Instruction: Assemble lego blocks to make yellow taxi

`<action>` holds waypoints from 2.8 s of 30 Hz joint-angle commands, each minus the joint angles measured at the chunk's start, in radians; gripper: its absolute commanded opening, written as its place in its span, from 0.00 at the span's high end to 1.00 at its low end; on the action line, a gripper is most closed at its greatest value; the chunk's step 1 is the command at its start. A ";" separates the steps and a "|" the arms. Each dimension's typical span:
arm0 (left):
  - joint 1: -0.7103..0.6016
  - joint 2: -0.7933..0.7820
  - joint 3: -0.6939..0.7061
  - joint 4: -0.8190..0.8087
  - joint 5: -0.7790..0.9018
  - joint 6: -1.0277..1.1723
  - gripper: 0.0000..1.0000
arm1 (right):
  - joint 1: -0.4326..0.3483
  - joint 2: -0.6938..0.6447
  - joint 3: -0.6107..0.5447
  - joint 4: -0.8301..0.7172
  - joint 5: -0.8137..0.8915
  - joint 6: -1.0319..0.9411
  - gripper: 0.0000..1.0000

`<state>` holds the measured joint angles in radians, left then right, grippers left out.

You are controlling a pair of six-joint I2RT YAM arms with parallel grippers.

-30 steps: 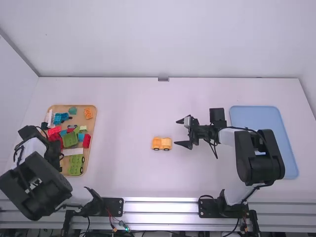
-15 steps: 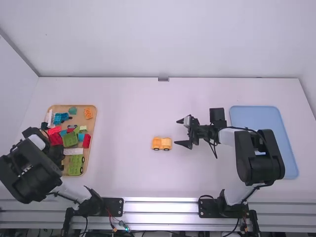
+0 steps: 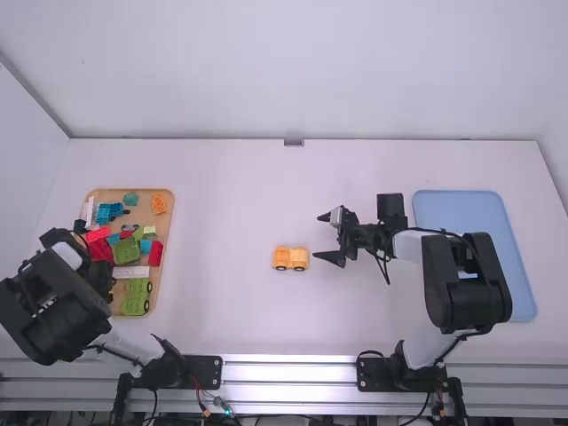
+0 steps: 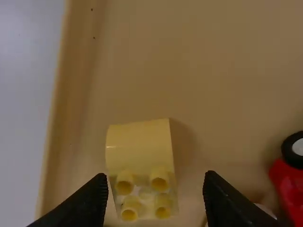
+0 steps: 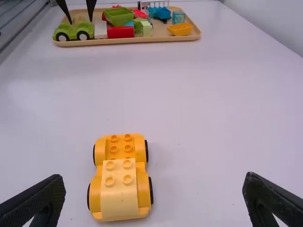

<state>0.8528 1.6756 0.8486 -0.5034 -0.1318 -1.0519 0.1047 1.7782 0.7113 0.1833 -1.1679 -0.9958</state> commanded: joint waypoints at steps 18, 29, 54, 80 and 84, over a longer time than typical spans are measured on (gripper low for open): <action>0.005 0.010 -0.046 0.025 -0.042 -0.031 0.58 | 0.001 0.006 -0.005 -0.008 -0.006 0.005 0.01; 0.001 0.009 -0.065 0.069 0.001 -0.028 0.78 | 0.001 0.006 -0.005 -0.010 -0.006 0.005 0.01; -0.509 -0.253 0.034 -0.164 0.079 -0.391 0.98 | 0.001 0.006 -0.005 -0.006 -0.013 0.005 0.01; -1.205 -0.011 0.072 0.040 0.098 -0.848 0.98 | 0.001 0.006 -0.005 -0.006 -0.009 0.004 0.01; -1.250 0.056 0.138 -0.022 0.093 -0.918 0.98 | 0.001 0.006 -0.005 -0.008 -0.009 0.005 0.01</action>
<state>-0.3782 1.7039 0.9443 -0.5049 -0.0368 -1.9099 0.1047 1.7782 0.7113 0.1768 -1.1679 -0.9966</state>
